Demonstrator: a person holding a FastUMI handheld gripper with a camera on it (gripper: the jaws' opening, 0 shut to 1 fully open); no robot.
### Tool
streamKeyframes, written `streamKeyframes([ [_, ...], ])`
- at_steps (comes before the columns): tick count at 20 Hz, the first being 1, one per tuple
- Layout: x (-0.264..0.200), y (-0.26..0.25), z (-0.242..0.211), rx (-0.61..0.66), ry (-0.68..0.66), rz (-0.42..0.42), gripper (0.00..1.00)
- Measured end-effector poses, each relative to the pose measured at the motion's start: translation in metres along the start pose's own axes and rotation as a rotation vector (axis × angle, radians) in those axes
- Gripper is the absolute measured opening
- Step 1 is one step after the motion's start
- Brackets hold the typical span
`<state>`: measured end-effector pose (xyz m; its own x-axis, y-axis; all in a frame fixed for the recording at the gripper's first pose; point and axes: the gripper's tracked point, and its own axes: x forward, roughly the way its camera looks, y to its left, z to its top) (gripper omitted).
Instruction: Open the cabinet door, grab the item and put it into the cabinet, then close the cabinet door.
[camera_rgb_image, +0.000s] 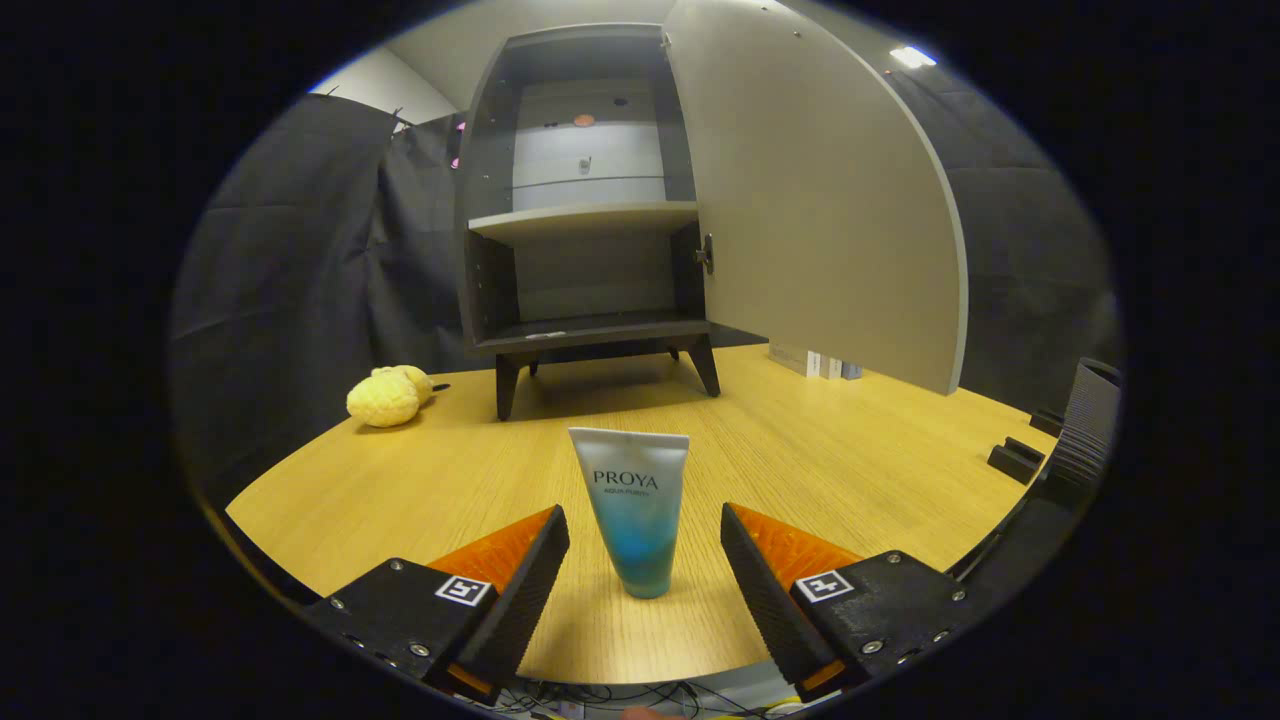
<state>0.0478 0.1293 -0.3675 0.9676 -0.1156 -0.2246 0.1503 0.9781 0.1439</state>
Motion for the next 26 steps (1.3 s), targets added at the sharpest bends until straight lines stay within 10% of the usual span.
streamKeyframes([
  [2, 0.008, -0.002, -0.005, 0.012, 0.014, -0.032, 0.89],
  [5, 0.015, 0.0, -0.004, -0.008, 0.015, -0.048, 0.48],
  [26, -0.031, 0.051, 0.237, -0.128, -0.04, 0.135, 0.44],
])
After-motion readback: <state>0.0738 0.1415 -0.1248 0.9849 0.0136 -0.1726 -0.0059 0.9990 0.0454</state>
